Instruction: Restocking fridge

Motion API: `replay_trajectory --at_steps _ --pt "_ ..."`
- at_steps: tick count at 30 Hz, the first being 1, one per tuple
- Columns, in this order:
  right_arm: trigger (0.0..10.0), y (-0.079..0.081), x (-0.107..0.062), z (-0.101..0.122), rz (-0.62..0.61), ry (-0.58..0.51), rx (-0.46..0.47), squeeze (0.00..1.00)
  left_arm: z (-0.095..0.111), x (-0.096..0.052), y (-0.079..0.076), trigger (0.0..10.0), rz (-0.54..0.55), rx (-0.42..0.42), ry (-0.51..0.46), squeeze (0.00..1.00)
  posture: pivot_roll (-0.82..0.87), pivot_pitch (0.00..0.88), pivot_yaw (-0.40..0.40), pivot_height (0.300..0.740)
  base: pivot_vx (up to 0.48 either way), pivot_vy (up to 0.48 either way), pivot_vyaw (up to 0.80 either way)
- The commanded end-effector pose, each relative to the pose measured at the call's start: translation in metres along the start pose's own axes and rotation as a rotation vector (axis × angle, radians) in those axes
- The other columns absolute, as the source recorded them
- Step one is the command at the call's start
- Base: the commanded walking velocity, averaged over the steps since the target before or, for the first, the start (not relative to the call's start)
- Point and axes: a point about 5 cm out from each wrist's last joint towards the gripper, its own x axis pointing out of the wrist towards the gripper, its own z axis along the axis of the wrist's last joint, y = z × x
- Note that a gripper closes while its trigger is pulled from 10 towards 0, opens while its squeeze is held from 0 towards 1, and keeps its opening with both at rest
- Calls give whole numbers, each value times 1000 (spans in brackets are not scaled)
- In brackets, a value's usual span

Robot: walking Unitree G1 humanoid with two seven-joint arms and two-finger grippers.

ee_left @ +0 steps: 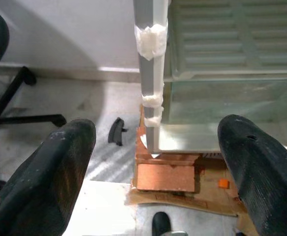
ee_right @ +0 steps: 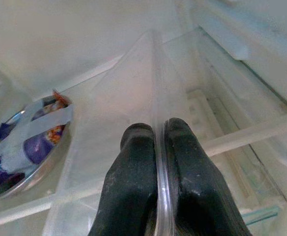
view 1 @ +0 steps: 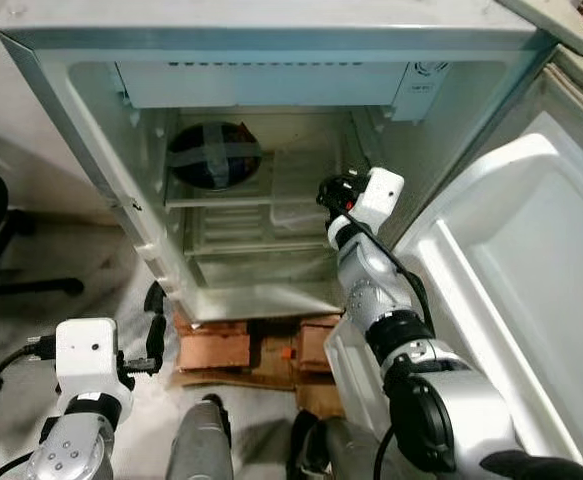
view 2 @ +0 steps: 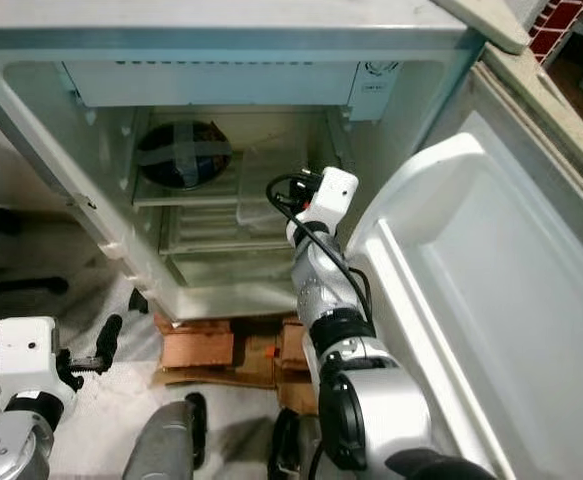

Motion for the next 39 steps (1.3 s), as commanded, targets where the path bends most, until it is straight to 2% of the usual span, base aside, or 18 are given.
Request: replay_trajectory --at_steps 1,4,6,9,12,17,18,19,21,22,23,24,28,33,35,39 --pt "10000 38 -6 -29 24 117 106 0 -1 -6 -1 10000 1 -3 20 0 317 324 -90 740 0 0 0" --pt "10000 44 -4 -29 26 129 157 0 0 -9 -1 10000 1 -5 23 0 319 333 -94 740 0 0 0" --pt "10000 59 -1 -28 37 159 241 0 1 -13 -2 10000 -1 -4 26 0 329 348 -100 740 0 0 0" --pt "10000 67 -1 -28 39 174 290 0 1 -15 -3 10000 0 -4 29 0 333 354 -106 740 0 0 0" --pt "10000 83 1 -24 54 188 370 0 0 -19 -3 10000 8 -4 37 0 340 361 -117 740 0 0 0" --pt "10000 97 2 -20 73 197 445 0 0 -22 -4 10000 16 -10 43 0 343 368 -127 740 0 0 0" --pt "10000 104 3 -17 79 202 494 0 0 -23 -5 10000 19 -12 45 0 345 372 -132 740 0 0 0" --pt "10000 104 3 -17 79 202 494 0 0 -23 -5 10000 19 -12 45 0 345 372 -132 740 0 0 0" --pt "10000 109 4 -15 73 217 573 0 0 -24 -6 10000 24 -15 47 0 348 376 -137 740 0 0 0" --pt "10000 110 4 -15 73 219 588 890 0 -24 -6 10000 26 -15 47 0 349 378 -140 740 0 0 0" --pt "10000 110 4 -15 74 221 597 890 0 -25 -6 10000 27 -15 47 0 349 378 -140 740 0 0 0" --pt "10000 112 4 -13 86 214 586 1000 0 -25 -6 10000 30 -17 48 0 348 379 -142 740 0 0 0" --pt "10000 117 4 -14 116 236 620 1000 -1 -24 -7 10000 35 -20 49 0 344 379 -148 740 0 0 0" --pt "10000 120 2 -17 157 259 609 1000 0 -23 -8 10000 36 -24 48 0 333 378 -153 740 0 0 0" --pt "10000 125 0 -19 211 273 678 1000 0 -21 -9 10000 35 -26 45 0 328 378 -155 740 0 0 0" --pt "10000 130 -2 -19 255 275 716 1000 0 -20 -9 10000 35 -27 44 0 327 378 -155 740 0 0 0"
